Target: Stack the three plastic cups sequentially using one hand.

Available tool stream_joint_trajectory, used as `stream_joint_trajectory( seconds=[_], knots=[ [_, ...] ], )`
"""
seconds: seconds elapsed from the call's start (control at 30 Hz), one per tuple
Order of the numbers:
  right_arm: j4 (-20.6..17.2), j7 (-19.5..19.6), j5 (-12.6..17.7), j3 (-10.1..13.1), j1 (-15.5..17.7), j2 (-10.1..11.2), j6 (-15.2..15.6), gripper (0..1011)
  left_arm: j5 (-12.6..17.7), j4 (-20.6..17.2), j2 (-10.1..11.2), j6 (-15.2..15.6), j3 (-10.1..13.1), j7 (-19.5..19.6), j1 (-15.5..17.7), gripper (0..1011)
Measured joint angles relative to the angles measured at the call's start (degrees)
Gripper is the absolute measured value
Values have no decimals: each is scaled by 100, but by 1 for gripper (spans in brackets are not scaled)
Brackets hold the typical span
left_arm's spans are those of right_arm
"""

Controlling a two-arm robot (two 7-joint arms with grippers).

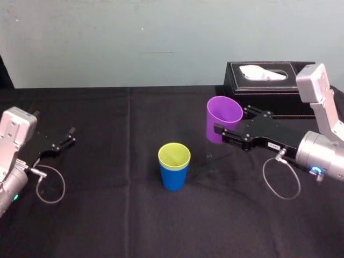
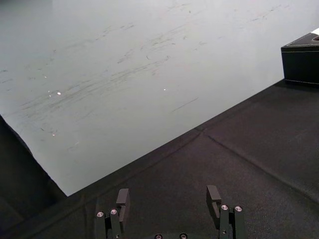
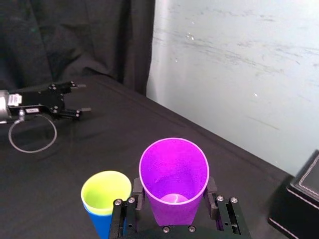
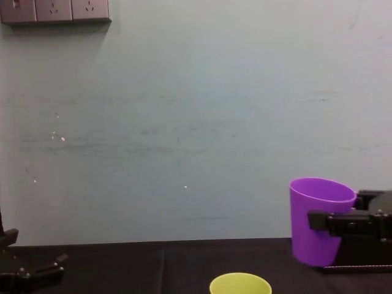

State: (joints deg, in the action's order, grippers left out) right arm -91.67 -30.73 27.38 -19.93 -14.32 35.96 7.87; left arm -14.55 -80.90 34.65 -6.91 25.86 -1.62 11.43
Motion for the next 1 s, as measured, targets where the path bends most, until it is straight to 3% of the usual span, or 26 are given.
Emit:
stream_joint_trajectory(
  seconds=[0.57, 1.0],
  knots=[
    [-214, -46, -109, -562, -301, -200, 88, 722, 0, 0, 0, 0, 0, 0, 0, 1010],
    [-291, -73, -170, -802, -370, -271, 106, 721, 0, 0, 0, 0, 0, 0, 0, 1010]
  ],
)
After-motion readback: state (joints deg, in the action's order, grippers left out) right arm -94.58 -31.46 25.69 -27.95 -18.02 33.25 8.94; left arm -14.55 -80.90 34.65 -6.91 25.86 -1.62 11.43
